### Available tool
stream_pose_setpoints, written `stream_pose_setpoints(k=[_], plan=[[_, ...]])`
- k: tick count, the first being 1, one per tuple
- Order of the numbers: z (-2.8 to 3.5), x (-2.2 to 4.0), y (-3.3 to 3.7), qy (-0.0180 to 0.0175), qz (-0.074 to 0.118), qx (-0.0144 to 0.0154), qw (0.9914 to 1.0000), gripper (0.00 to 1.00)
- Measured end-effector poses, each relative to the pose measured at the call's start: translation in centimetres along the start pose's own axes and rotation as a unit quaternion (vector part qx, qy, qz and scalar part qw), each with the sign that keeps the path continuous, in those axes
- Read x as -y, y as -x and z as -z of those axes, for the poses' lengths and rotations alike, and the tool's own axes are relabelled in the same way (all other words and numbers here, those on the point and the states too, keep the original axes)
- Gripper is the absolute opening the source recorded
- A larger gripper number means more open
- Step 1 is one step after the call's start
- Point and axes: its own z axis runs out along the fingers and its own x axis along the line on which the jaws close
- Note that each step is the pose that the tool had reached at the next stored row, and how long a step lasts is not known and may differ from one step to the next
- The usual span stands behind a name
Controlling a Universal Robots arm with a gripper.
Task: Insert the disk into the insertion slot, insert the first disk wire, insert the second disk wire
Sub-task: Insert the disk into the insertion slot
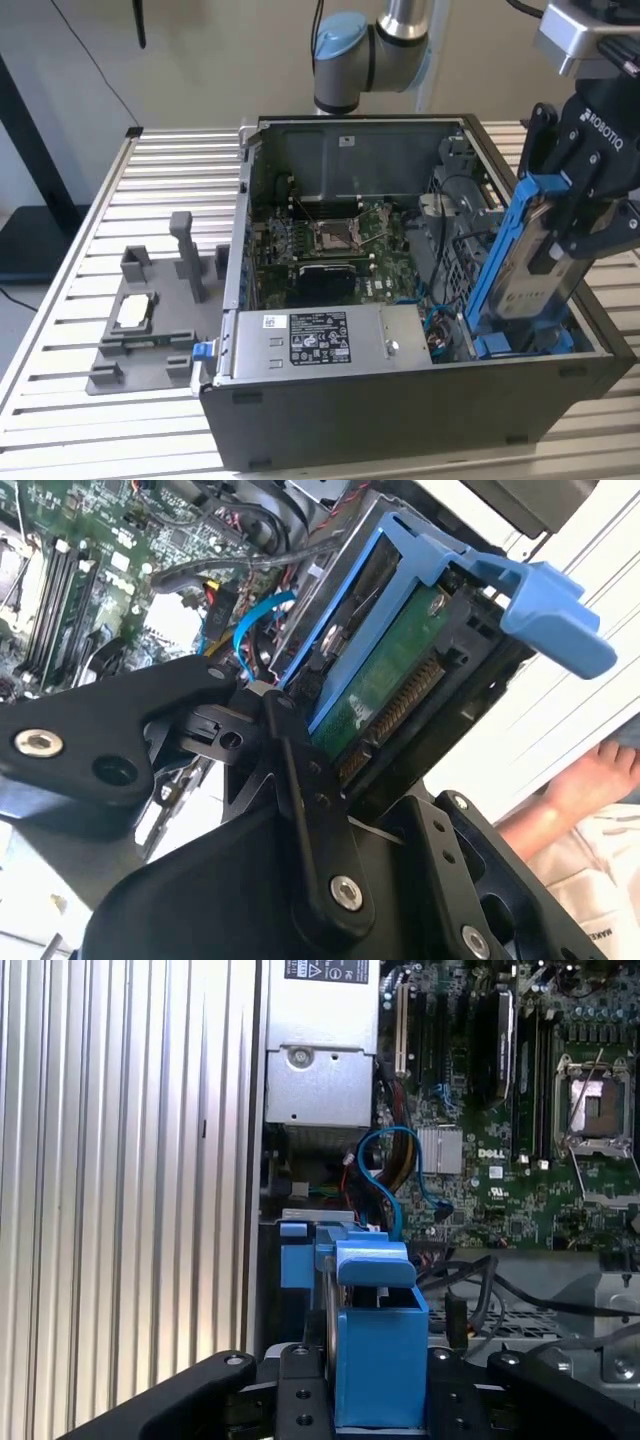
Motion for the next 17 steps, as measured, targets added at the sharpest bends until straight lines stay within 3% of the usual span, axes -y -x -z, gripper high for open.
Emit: stream_pose_setpoints(k=[8, 17], plan=[[-1.04, 0.19, -0.04, 0.0000, 0.000, 0.0039, 0.99999, 0.33], [-2.65, 0.37, -0.11, -0.0001, 0.001, 0.0086, 0.99996, 0.33]])
